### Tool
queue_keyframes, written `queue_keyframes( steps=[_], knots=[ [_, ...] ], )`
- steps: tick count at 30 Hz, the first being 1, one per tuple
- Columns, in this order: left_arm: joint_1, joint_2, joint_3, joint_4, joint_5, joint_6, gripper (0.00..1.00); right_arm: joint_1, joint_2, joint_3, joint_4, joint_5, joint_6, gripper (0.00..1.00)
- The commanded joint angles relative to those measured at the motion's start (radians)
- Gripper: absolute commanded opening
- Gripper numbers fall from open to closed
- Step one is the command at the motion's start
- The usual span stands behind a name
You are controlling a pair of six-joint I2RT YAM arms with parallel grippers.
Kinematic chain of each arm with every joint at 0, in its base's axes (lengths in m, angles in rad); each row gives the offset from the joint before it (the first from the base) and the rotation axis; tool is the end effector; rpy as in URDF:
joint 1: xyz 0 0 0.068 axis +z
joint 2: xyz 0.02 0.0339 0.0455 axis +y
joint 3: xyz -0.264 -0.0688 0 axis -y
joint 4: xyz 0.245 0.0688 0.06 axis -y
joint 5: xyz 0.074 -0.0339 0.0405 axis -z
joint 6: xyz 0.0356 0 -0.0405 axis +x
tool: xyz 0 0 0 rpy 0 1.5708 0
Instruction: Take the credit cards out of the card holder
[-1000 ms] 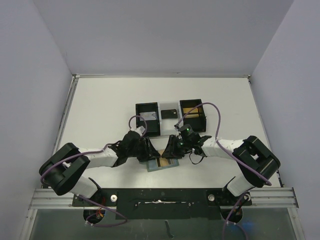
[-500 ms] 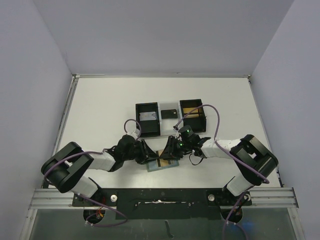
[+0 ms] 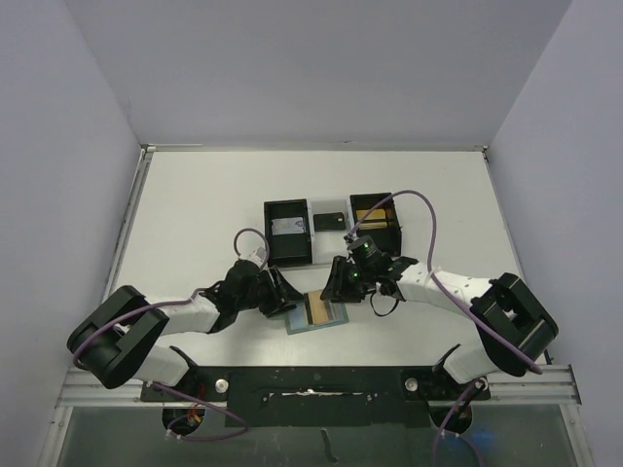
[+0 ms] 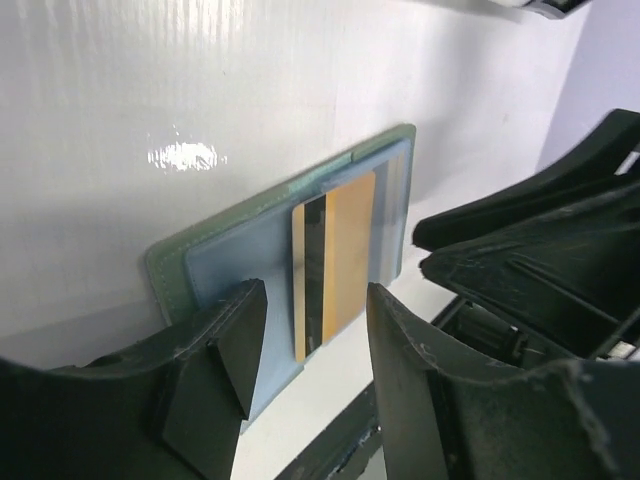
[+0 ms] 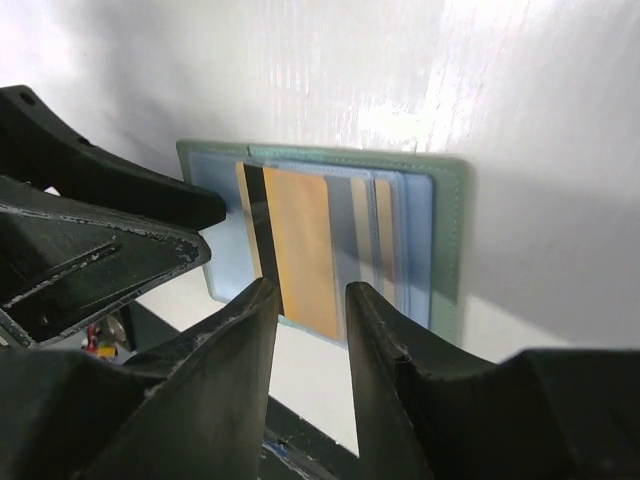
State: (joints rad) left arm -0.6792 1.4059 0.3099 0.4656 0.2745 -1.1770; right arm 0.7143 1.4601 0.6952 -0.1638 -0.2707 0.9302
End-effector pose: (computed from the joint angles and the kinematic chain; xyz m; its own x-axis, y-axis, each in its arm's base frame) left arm 0.1725 -0.1517 0.1196 -0.8917 -0.4225 -0.1624 -0.1262 0.5765 -0.8073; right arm 0.2008 0.1867 0.1628 -0.9647 0.1860 -0.1862 0.0355 0.7930 0.6081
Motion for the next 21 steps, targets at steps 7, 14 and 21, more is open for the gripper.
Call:
queue_keyframes(
  steps=[7, 14, 21],
  knots=[
    [-0.012, 0.026, 0.158, -0.356, -0.129, 0.197, 0.43, 0.062, 0.092, 0.120, -0.082, 0.075, -0.056, 0.29],
    [-0.031, -0.018, 0.139, -0.393, -0.158, 0.214, 0.43, 0.083, 0.142, 0.122, -0.066, 0.061, -0.031, 0.31],
    [-0.042, 0.038, 0.149, -0.393, -0.119, 0.231, 0.44, 0.073, 0.160, 0.082, 0.044, -0.026, -0.011, 0.31]
  ],
)
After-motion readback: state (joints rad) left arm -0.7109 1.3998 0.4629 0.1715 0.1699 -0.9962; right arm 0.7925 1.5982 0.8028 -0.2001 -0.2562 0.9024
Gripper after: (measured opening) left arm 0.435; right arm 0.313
